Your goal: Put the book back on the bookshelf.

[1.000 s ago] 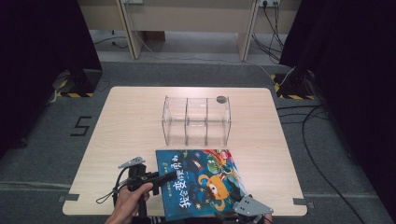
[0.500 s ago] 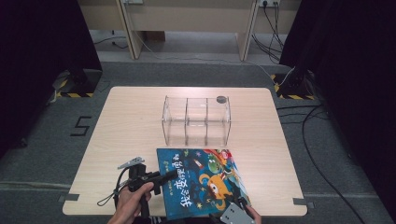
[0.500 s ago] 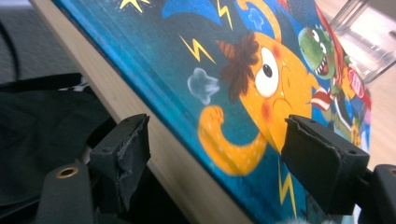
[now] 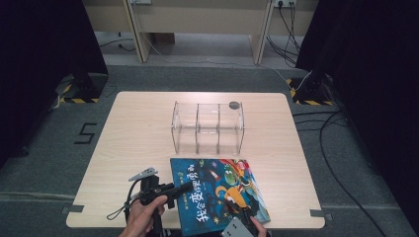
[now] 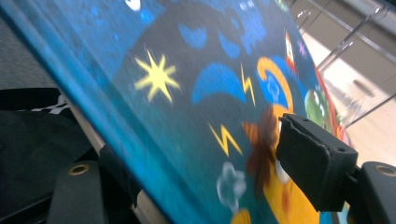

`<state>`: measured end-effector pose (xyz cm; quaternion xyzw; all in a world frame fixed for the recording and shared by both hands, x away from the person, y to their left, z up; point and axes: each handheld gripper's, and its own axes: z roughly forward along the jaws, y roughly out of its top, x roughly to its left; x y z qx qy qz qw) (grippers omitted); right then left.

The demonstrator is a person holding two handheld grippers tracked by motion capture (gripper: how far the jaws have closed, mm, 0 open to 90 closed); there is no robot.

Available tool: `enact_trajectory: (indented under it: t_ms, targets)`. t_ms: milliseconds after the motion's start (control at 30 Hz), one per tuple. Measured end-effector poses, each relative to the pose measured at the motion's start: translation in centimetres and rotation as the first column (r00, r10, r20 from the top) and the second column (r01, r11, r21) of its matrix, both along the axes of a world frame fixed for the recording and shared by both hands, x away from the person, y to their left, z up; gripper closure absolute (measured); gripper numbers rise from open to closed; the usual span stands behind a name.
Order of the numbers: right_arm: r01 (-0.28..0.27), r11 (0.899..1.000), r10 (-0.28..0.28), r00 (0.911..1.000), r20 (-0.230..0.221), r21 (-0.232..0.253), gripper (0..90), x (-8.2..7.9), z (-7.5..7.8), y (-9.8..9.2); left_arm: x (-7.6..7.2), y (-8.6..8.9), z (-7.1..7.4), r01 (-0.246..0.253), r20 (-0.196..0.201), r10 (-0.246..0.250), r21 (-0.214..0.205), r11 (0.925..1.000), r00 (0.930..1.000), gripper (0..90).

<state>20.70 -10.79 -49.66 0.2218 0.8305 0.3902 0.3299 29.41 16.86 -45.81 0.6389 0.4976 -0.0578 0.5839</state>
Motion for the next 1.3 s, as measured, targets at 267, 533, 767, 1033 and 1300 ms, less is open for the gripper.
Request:
enact_trajectory:
  t_ms: [267,533,767,1033,1300]
  targets:
    - [-0.011,0.999,0.015,0.9944,0.105,-0.038,33.6,-0.2,-0.2,1.1,-0.4,-0.5,0.1,0.011,0.000,-0.011,0.009,0.9999,0.9999,59.2]
    - [0.041,0.992,-0.017,0.9784,0.206,-0.117,36.4,-0.4,-0.9,1.9,-0.4,-1.0,0.1,0.010,-0.004,-0.010,0.007,0.9999,0.9999,58.7]
    - [0.083,0.988,-0.041,0.9538,0.298,-0.132,61.0,-1.4,-0.3,1.8,-0.2,-0.8,0.4,0.034,0.003,-0.034,-0.023,0.9991,0.9994,49.5]
    - [0.071,0.997,-0.062,0.9584,0.279,-0.024,69.4,-0.9,2.0,0.0,-0.3,-0.6,0.9,0.084,-0.003,-0.085,-0.125,0.9886,0.9964,36.4]
    - [0.060,0.996,-0.072,0.9698,0.233,0.059,69.4,-0.4,3.4,-1.5,-0.4,2.0,2.9,0.027,0.117,-0.010,-0.145,0.9891,0.9930,36.2]
